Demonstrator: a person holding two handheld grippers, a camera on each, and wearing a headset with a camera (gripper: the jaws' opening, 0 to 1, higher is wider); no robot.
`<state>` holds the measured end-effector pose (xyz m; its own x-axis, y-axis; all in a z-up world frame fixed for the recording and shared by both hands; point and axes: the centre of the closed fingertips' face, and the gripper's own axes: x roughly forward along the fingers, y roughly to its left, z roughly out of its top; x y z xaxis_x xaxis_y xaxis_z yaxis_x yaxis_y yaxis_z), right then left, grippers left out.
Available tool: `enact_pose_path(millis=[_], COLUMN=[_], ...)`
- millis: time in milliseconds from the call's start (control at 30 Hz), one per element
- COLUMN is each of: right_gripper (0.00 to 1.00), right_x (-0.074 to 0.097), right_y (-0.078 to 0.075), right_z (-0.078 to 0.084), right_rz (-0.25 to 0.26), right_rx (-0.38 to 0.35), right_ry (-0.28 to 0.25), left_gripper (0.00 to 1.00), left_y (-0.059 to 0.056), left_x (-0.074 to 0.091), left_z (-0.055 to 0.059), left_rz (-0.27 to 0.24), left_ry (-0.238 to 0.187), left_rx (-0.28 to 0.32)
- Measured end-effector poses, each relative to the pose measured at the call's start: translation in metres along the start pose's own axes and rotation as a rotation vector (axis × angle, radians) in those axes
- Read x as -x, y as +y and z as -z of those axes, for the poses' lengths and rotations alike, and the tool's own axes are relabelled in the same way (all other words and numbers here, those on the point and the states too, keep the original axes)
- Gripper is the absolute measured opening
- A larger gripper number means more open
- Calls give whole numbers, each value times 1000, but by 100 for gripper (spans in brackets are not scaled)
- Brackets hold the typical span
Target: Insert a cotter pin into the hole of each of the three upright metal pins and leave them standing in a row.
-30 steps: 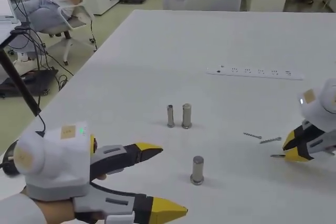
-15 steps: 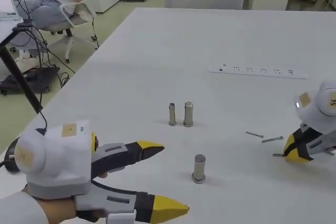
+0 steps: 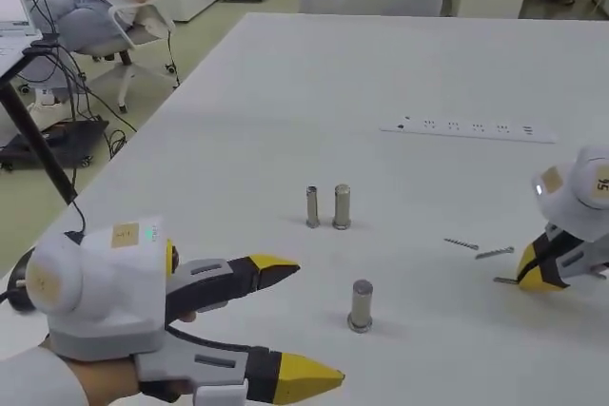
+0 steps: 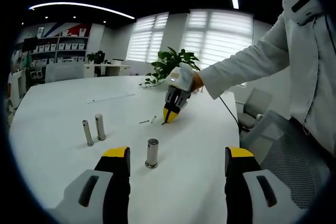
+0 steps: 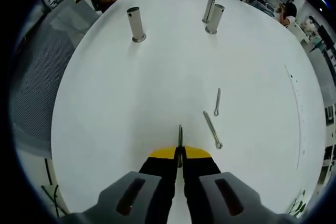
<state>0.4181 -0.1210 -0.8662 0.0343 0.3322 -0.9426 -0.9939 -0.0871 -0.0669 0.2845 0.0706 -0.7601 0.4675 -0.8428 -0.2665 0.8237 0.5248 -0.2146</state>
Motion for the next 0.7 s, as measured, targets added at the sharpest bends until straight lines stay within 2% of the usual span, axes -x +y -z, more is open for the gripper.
enact_pose_path(millis=[300,700], right_gripper=[4,3], right_x=[4,17], right_y=[1,8], right_z=[0,-5], right_rz=[7,16], right_rx=[-19,-20], right_ry=[-5,-22], left_gripper=[73,71], left_y=[0,-3], left_x=[1,1], left_z=[-1,-10], left_rz=[0,3], left_ry=[-1,-6], left_rx=[-4,-25])
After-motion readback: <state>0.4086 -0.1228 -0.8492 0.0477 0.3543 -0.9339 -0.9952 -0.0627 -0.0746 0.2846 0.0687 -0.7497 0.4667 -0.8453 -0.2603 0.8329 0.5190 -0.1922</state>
